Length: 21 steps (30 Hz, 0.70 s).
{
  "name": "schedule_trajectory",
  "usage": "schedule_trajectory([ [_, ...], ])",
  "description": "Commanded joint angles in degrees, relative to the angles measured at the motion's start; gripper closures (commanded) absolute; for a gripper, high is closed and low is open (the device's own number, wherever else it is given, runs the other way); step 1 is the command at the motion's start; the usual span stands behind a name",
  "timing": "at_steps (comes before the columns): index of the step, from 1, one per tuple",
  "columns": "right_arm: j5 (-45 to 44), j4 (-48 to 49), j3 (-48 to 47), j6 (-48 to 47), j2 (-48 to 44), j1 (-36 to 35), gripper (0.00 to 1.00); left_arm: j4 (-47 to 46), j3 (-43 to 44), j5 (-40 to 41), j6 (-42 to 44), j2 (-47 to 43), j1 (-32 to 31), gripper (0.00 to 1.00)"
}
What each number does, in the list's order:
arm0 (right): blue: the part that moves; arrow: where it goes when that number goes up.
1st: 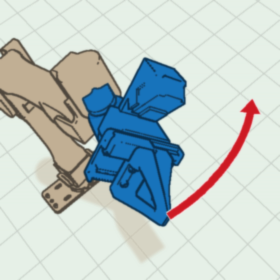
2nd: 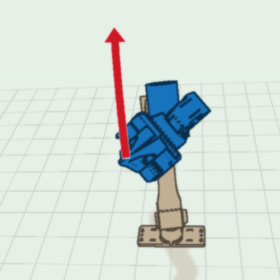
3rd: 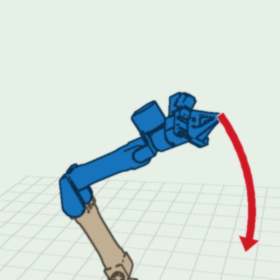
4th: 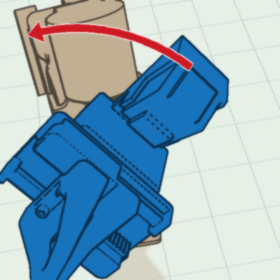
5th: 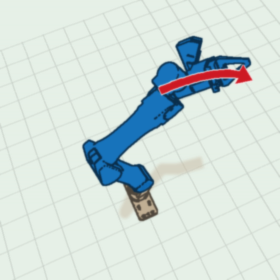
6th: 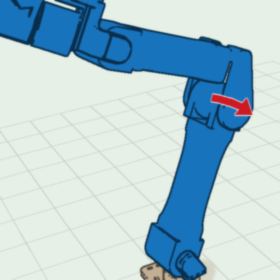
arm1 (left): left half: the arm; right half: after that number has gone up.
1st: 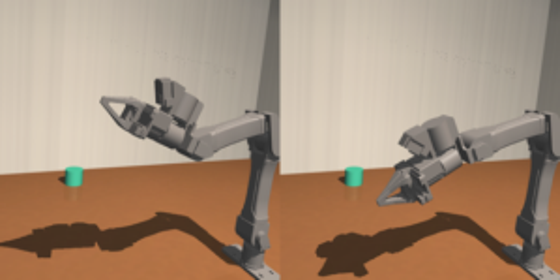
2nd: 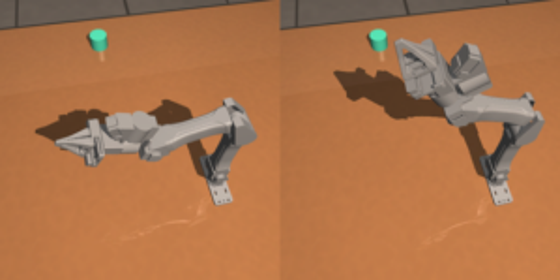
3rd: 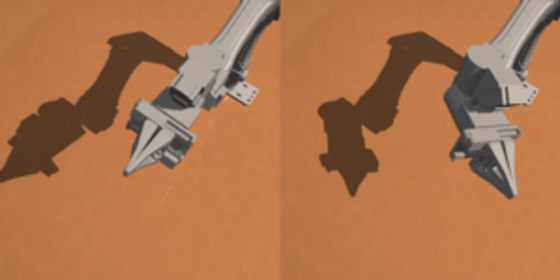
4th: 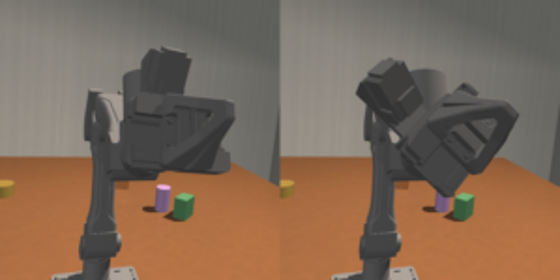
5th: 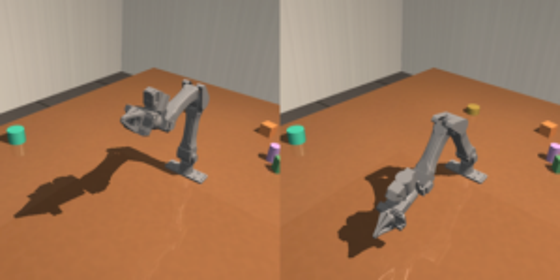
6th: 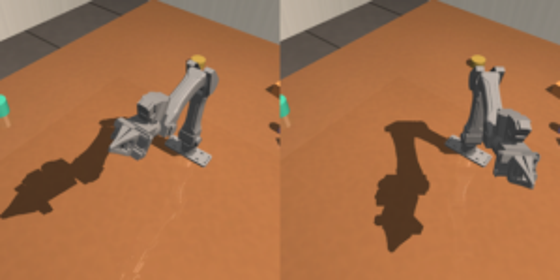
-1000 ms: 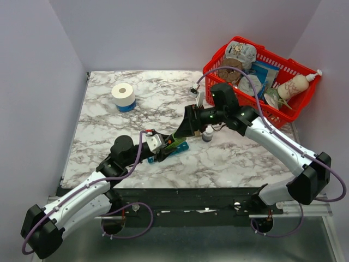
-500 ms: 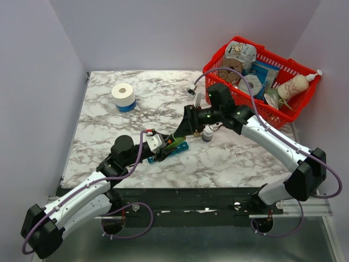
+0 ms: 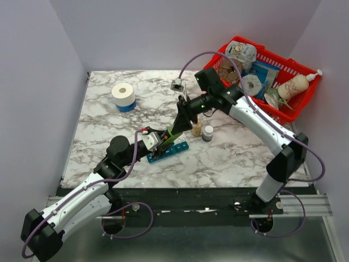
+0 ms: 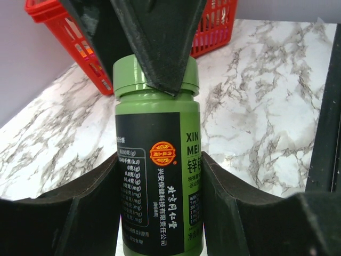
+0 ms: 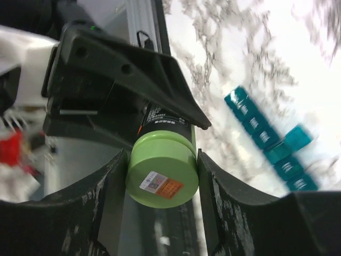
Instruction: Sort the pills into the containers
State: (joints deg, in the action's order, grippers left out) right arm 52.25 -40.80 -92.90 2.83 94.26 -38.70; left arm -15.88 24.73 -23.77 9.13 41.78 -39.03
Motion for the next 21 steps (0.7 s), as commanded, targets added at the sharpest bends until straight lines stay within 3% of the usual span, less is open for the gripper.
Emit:
schedule_trajectory([
  [1,18.4,-27.4,-19.6,-47.7,9.8,-2.4,1.0,0.9,1.4,-4.8,1.2,0.1,-0.6,1.0],
  [3,16.5,-44.0,-31.2,-63.9,15.7,-2.8,0.99,1.9,1.6,-4.9,1.4,-0.3,-0.6,1.0],
  [4,15.5,-46.6,-34.0,-71.2,17.0,-3.0,0.99,2.2,1.7,-5.1,1.6,-0.5,-0.6,1.0],
  [7,11.0,-46.3,-33.6,-79.5,16.4,-3.0,0.99,3.2,1.7,-5.4,1.9,-1.0,-0.4,1.0],
  [13,4.4,-43.3,-29.3,-83.4,11.8,-2.9,0.99,4.5,1.9,-6.1,2.3,-1.3,-0.4,1.0],
  [21,5.1,-42.1,-22.2,-92.9,5.2,-2.9,0.99,3.8,2.3,-8.4,1.7,-0.6,-0.3,1.0],
])
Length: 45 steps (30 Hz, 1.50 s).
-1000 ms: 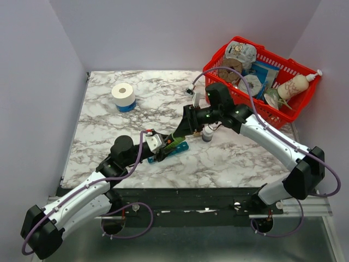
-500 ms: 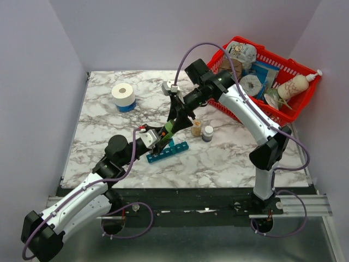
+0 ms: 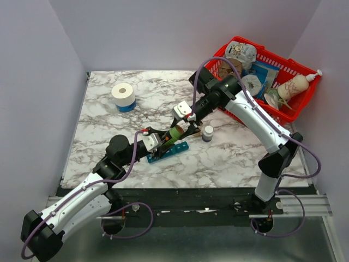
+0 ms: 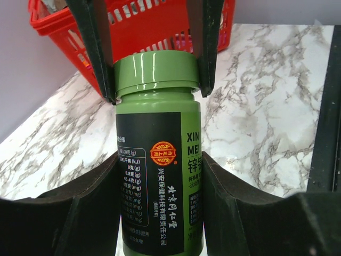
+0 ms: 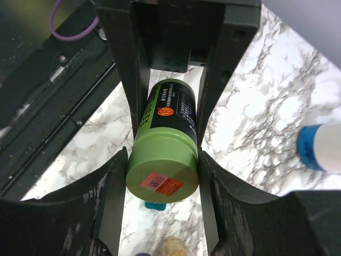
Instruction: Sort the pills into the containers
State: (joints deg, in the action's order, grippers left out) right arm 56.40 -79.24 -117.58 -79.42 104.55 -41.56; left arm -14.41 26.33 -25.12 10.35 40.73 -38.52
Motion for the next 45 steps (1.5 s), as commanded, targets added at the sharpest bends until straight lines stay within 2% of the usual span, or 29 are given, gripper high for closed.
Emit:
schedule_trajectory([
  [1,0.9,-3.1,3.2,-11.3,-5.5,0.0,0.99,2.2,0.7,-7.1,0.3,0.5,-0.8,1.0],
  [7,6.1,-4.2,5.0,-13.1,-5.3,-0.1,0.99,0.8,0.7,-8.0,-0.9,0.4,-0.8,1.0],
  [12,5.7,-2.7,4.2,-10.4,-6.0,-0.1,0.96,0.2,0.7,-9.2,-1.9,-0.2,-0.8,1.0],
  [18,6.6,-0.2,5.5,-6.1,-7.4,-0.1,0.86,0.0,0.1,-9.2,-1.6,0.5,-0.8,1.0],
  [22,7.1,3.3,7.3,-0.5,-8.2,-0.6,0.74,-1.4,-0.7,-9.5,-2.2,0.9,-0.7,1.0],
  [28,5.6,11.1,11.1,10.7,-9.3,-1.7,0.62,-3.3,-0.2,-9.7,-3.1,1.8,-0.7,1.0],
  [30,5.3,13.1,11.4,12.9,-9.7,-1.7,0.61,-3.7,-0.4,-9.5,-3.1,1.5,-0.7,1.0],
  [31,5.2,13.7,11.8,14.5,-10.1,-1.7,0.57,-3.7,-0.5,-9.5,-3.1,1.5,-0.7,1.0],
  [37,3.7,18.7,14.8,18.7,-12.4,-1.7,0.57,-4.0,-0.8,-9.2,-3.5,1.1,-0.7,1.0],
  [42,-2.2,22.1,17.6,20.0,-15.3,-1.3,0.58,-2.0,-1.4,-8.3,-2.6,-0.6,-0.6,1.0],
  [45,-0.2,22.1,18.3,20.9,-16.3,-0.6,0.58,-1.6,-1.6,-8.1,-2.6,-1.6,-0.3,1.0],
])
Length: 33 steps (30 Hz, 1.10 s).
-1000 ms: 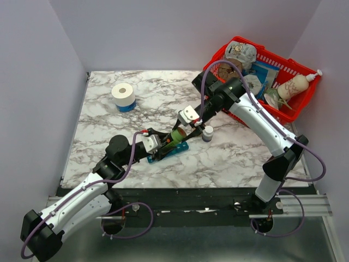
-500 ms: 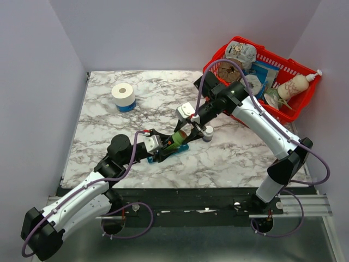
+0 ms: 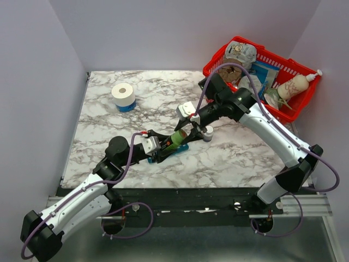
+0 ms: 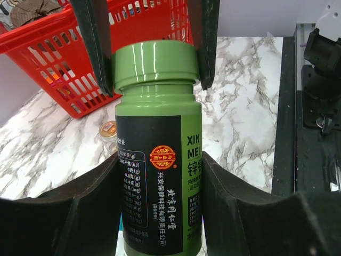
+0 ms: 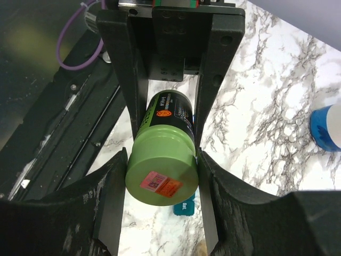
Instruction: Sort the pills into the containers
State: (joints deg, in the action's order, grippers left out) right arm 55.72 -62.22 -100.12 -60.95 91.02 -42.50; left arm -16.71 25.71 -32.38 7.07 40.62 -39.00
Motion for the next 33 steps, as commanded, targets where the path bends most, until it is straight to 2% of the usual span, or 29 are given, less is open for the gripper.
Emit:
schedule_trajectory([
  [1,1.4,5.2,0.8,3.3,-2.9,0.5,0.58,0.9,-1.0,-0.8,0.8,-1.7,0.2,1.0],
  [7,1.1,6.4,2.2,5.0,-4.2,1.5,0.59,1.9,-0.7,-0.7,1.2,-2.2,0.3,1.0],
  [12,-1.7,6.6,6.1,7.8,-7.1,5.6,0.59,5.9,-0.6,0.6,4.2,-3.0,0.7,1.0],
  [17,-19.6,9.9,21.1,10.3,-11.1,6.0,0.59,12.2,-0.3,4.1,9.6,-2.8,0.9,1.0],
  [18,-21.7,12.0,27.2,11.0,-12.0,6.0,0.59,12.8,-0.2,4.4,11.1,-2.6,0.9,1.0],
  [21,-26.3,16.6,36.4,13.2,-12.4,6.8,0.59,14.4,0.2,4.9,12.4,-1.6,0.9,1.0],
  [25,-30.1,21.9,42.7,15.1,-9.1,9.0,0.58,12.8,0.2,3.8,11.3,-0.9,0.9,1.0],
  [33,-34.1,27.5,44.2,17.5,0.7,11.7,0.53,7.7,-0.9,2.4,6.6,-0.8,0.9,1.0],
])
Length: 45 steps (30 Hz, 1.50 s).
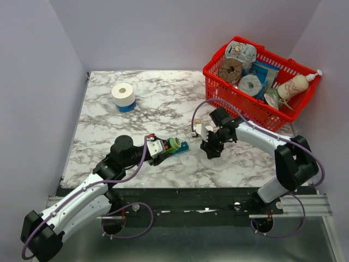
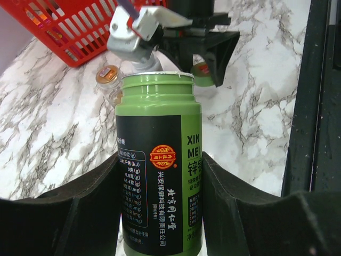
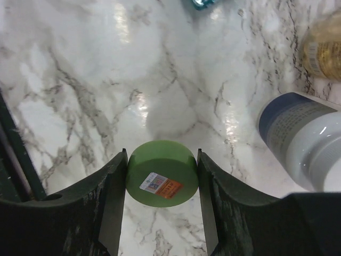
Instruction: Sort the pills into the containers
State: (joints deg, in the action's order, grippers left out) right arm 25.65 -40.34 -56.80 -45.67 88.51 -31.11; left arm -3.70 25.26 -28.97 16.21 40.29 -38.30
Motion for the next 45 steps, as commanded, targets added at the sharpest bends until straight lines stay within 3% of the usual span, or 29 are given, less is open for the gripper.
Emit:
schedule_trajectory([
  [1,-4.6,6.0,0.9,2.5,3.9,0.5,0.51,-6.2,-0.6,-1.0,-3.0,-0.6,0.2,1.0],
  [5,-4.6,6.9,0.9,3.7,5.5,1.1,0.43,-8.8,-1.5,-1.8,-5.6,-1.4,0.2,1.0],
  [8,-2.0,5.8,0.6,3.7,4.8,1.4,0.3,-10.1,-1.8,-2.2,-6.6,-1.1,0.2,1.0],
  [9,-1.5,4.8,0.1,3.6,4.3,1.4,0.25,-10.3,-1.9,-2.4,-6.8,-0.9,0.2,1.0],
  [10,-0.8,4.0,-0.3,3.5,4.0,1.5,0.0,-10.8,-1.9,-2.5,-7.2,-0.9,0.2,1.0],
  [16,6.4,-5.3,-5.7,-1.0,-1.7,1.6,0.0,-13.2,-1.9,-4.0,-9.0,-0.1,0.2,1.0],
  [20,19.6,-12.5,-14.8,-9.4,-7.1,1.6,0.0,-17.3,-2.2,-5.2,-11.9,0.7,0.2,1.0],
  [23,28.1,-9.9,-17.6,-10.9,-11.8,1.5,0.0,-21.1,-2.4,-5.8,-14.4,2.0,0.2,1.0],
  [25,32.5,-2.1,-17.3,-7.9,-13.6,1.5,0.0,-23.0,-2.2,-6.1,-15.7,2.7,0.2,1.0],
  [26,37.8,-1.1,-17.7,-4.6,-13.4,1.6,0.0,-23.4,-2.1,-6.4,-15.8,2.8,0.2,1.0],
  [29,47.9,-9.0,-26.4,-6.3,-5.9,1.1,0.0,-23.8,-1.4,-6.5,-16.0,3.3,0.2,1.0],
  [32,46.6,-16.3,-32.3,-6.9,-1.3,-1.2,0.0,-23.9,-1.2,-6.6,-15.9,3.2,0.2,1.0],
  [36,39.8,1.1,-24.7,5.6,-5.4,-3.6,0.0,-25.6,-2.0,-6.3,-18.3,2.9,0.2,1.0],
  [45,38.1,-0.5,-24.9,5.2,-4.6,-8.3,0.02,-27.6,-1.6,-5.1,-18.8,4.8,0.2,1.0],
])
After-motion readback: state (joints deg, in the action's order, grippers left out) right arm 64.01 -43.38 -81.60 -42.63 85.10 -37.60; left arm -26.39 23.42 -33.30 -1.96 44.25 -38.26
